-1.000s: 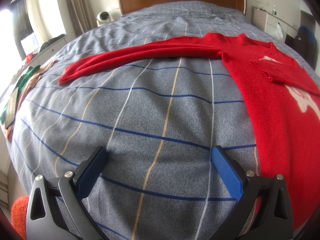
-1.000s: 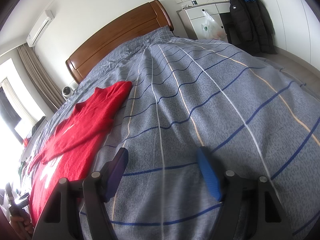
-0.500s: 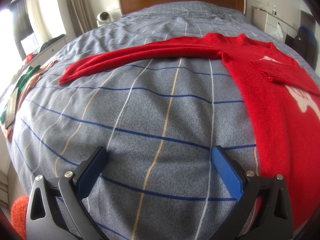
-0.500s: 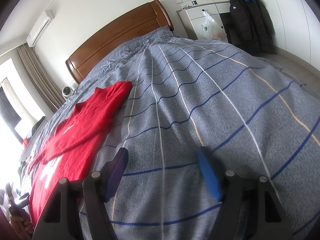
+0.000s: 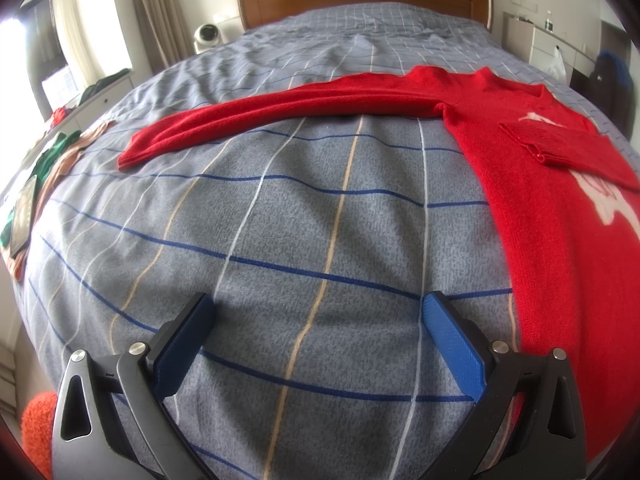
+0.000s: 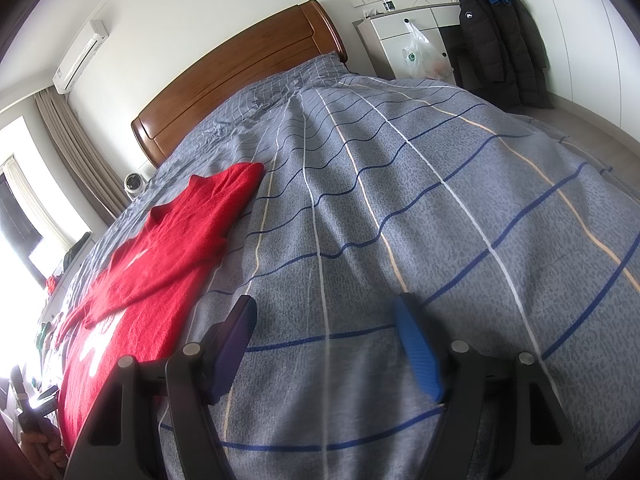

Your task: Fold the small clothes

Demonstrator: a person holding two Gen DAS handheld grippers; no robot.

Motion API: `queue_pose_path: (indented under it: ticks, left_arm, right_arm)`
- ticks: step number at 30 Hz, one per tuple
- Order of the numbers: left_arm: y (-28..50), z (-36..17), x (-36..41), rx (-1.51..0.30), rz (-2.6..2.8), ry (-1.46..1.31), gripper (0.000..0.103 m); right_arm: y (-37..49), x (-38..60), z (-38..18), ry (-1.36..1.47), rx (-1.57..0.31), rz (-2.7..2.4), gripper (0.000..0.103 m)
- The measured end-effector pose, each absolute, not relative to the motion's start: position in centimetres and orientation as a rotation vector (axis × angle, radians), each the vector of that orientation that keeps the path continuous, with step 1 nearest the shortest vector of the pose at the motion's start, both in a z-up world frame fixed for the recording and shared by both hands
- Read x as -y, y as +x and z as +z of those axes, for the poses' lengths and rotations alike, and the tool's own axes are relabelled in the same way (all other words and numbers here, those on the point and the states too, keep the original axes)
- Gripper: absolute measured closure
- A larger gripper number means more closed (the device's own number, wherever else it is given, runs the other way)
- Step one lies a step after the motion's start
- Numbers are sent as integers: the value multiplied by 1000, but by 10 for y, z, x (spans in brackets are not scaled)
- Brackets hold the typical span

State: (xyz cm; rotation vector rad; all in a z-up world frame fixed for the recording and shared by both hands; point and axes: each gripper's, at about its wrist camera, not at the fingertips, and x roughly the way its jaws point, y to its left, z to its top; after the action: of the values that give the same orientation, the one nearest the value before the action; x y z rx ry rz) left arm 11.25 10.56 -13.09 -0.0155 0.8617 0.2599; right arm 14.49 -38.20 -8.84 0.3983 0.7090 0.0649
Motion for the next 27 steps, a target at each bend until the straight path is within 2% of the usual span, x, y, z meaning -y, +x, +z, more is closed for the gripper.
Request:
queue_pose_path:
  ticks: [22,27]
  left_arm:
    - [112,-130,-106,-865,256,-20,1]
    - [110,-99,-121,-884,188,-89,0]
  right_arm:
    - [145,382,-88,397,-709,65,32]
    - [145,382,-88,397,-709,64,32]
